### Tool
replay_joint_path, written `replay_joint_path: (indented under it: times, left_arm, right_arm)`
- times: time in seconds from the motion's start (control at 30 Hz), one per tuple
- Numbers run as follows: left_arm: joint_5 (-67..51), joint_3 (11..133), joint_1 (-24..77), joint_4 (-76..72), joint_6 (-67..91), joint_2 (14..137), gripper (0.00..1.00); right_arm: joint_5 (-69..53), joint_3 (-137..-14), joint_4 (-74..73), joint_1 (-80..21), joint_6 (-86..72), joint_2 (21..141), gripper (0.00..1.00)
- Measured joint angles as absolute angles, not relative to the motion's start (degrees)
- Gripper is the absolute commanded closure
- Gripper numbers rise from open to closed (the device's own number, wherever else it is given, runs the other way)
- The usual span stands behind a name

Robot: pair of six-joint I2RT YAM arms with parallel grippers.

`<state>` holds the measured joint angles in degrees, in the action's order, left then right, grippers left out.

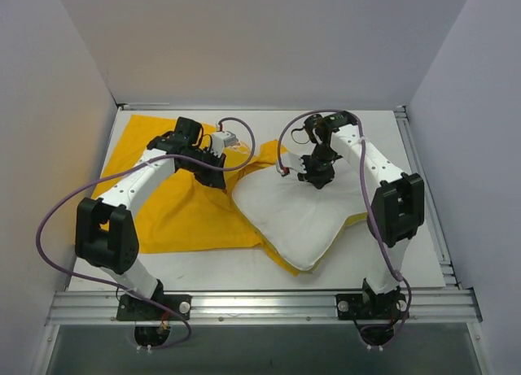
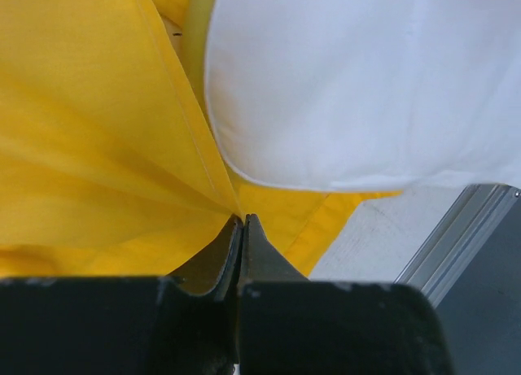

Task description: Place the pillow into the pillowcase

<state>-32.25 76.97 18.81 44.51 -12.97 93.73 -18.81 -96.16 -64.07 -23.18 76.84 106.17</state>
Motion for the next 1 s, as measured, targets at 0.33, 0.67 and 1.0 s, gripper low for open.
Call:
replay_joint_path:
  times: [0.33,0.67,1.0]
  left_arm:
    - [-32.95,78.63,18.81,47.86,-17.41,93.76,1.0]
    - [-34.96,91.33,18.81,53.43,-22.13,99.96,0.89]
    - [-37.69,96.64,18.74,59.07,-26.74,104.05,0.92]
  right_arm:
    - [-20.01,-113.27,-65.49,-20.21,70.0,117.73,1.0]
    - [-23.9,-121.47,-65.73,-21.89,62.0,118.8,1.0]
    - [-24.1,-120.68,-62.02,-26.65,53.25,129.43,1.0]
